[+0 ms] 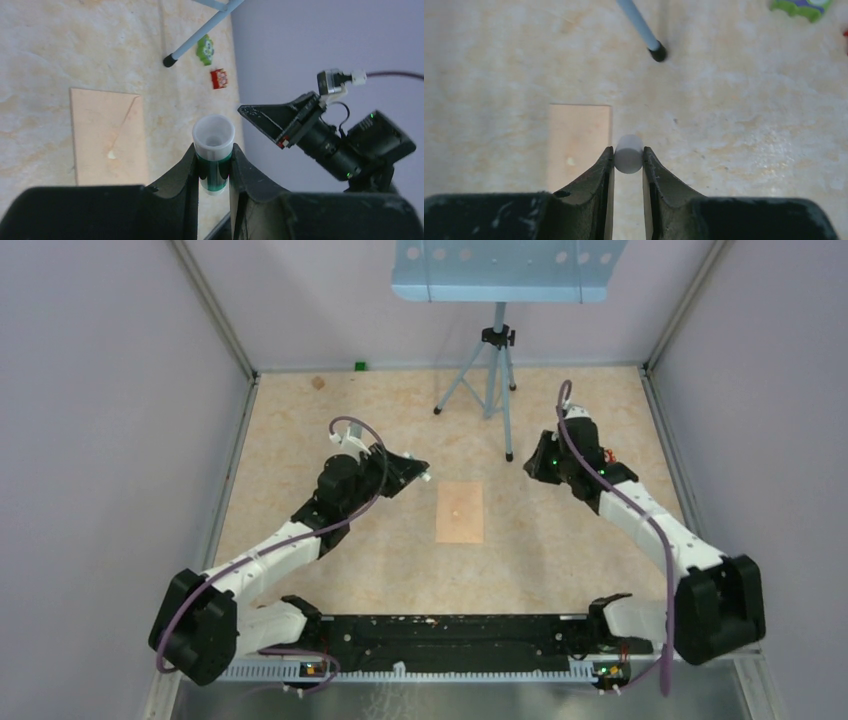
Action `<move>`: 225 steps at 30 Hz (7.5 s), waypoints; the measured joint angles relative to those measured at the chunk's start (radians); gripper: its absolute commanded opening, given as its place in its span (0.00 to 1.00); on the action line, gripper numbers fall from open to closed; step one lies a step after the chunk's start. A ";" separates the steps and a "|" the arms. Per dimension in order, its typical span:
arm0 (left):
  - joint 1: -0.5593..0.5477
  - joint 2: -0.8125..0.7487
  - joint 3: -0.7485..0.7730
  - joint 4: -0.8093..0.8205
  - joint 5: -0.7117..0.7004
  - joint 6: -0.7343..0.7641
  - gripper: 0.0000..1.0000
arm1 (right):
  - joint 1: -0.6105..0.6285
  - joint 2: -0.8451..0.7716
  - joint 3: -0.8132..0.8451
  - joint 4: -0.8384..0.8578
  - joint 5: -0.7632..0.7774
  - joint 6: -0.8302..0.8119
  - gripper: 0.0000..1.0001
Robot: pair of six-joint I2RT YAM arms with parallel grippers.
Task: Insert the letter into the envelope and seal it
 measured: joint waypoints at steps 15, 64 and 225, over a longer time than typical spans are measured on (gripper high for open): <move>-0.010 0.109 0.042 0.374 0.042 -0.534 0.00 | 0.119 -0.293 -0.047 0.455 -0.327 0.225 0.00; -0.069 0.162 0.162 0.677 0.018 -0.776 0.00 | 0.217 -0.055 -0.084 1.255 -0.503 0.648 0.00; -0.056 0.649 0.517 -0.728 -0.230 0.599 0.63 | 0.297 -0.279 -0.117 0.013 -0.098 0.151 0.87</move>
